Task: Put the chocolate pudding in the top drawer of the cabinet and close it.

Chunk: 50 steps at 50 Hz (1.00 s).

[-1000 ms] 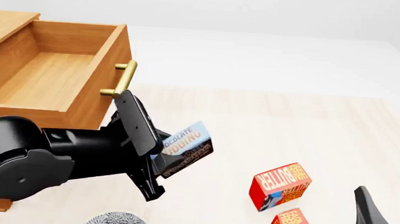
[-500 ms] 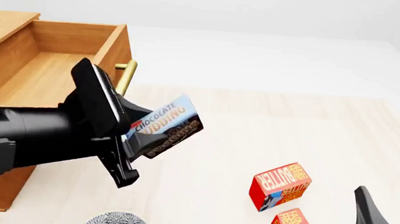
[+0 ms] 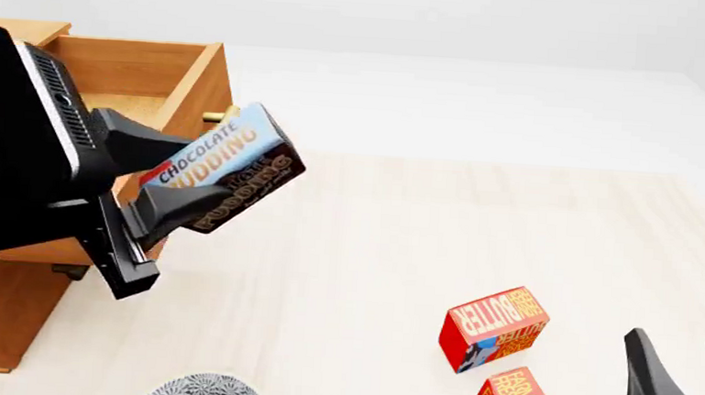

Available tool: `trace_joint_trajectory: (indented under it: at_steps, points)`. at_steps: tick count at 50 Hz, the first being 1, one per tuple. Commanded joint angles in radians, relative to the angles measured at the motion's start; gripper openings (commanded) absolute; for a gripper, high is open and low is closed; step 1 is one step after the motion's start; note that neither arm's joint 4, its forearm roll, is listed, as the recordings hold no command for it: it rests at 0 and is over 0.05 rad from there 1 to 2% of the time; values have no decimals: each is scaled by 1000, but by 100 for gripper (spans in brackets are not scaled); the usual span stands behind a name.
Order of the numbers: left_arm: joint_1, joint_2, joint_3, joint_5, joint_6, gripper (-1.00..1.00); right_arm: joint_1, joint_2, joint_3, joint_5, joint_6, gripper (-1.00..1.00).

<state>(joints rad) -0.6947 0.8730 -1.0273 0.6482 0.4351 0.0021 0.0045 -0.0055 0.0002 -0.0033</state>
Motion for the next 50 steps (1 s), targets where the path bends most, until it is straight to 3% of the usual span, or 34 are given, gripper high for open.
trace_joint_trajectory:
  at_steps: [1,15,37,50]
  points:
    - [37,-42,-45,40,38,-100,0,-1,0,1,0,100]
    - [79,-46,-133,89,30,-100,0,1,-2,2,0,100]
    - [190,-42,-188,86,22,-100,0,3,-4,0,-1,100]
    - [297,-80,-249,181,-3,-100,0,3,-4,0,-1,100]
